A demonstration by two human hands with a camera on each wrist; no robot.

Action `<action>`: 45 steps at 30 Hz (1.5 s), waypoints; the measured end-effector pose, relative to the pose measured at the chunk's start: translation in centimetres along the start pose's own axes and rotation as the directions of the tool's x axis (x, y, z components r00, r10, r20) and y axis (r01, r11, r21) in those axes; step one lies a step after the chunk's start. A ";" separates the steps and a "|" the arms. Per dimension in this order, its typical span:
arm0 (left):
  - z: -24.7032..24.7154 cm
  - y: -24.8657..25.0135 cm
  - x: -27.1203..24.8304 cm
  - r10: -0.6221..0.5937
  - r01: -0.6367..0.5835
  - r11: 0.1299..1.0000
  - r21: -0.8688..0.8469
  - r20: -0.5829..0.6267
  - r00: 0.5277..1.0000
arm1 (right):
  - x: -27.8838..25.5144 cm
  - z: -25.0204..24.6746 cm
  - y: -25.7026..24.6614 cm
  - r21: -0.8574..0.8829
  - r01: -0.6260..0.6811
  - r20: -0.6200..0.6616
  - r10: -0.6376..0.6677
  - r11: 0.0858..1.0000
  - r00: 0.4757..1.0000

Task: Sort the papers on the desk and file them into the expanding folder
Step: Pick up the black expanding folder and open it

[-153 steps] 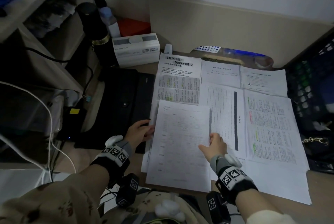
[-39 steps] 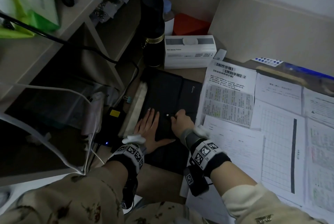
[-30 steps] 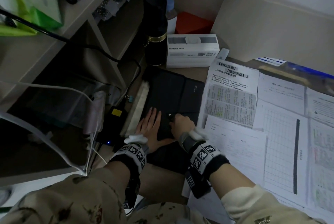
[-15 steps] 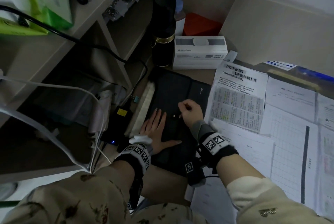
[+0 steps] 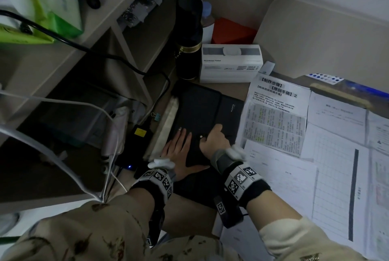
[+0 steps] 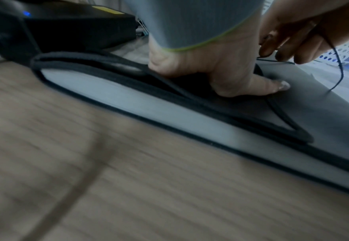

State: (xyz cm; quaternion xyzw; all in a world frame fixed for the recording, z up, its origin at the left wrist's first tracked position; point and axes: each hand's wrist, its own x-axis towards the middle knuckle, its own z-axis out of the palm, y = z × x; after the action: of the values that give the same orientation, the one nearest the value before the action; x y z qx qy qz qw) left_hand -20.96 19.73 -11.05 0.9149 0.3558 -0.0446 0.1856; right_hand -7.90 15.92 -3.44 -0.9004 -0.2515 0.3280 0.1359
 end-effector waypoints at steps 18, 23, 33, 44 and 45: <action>0.6 -0.1 0.2 0.003 -0.001 0.998 -0.062 0.029 1.000 | 1.9 1.0 -0.1 0.019 0.150 0.178 -0.151 0.988 0.972; 0.9 -0.2 0.3 0.010 -0.011 1.000 -0.029 -0.038 0.999 | 2.8 0.5 1.6 0.372 0.162 -0.093 -0.137 0.914 0.986; 0.8 -0.1 0.2 -0.008 0.008 1.000 0.001 -0.041 0.999 | 2.5 0.2 3.1 0.672 -0.031 0.080 -0.030 0.740 0.996; 0.7 -0.3 0.1 0.033 -0.032 0.999 0.015 -0.077 0.996 | 0.5 0.8 1.1 0.009 -0.068 0.104 0.067 0.998 0.992; 0.7 -0.3 0.1 0.028 -0.027 1.000 0.015 -0.075 0.997 | 0.5 0.6 1.1 -0.061 -0.050 0.129 0.057 0.997 0.990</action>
State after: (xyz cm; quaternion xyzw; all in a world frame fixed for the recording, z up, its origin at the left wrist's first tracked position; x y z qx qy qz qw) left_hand -21.04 19.72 -11.78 0.9220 0.3494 -0.0099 0.1665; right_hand -7.53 15.28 -4.58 -0.8870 -0.2448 0.3823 0.0844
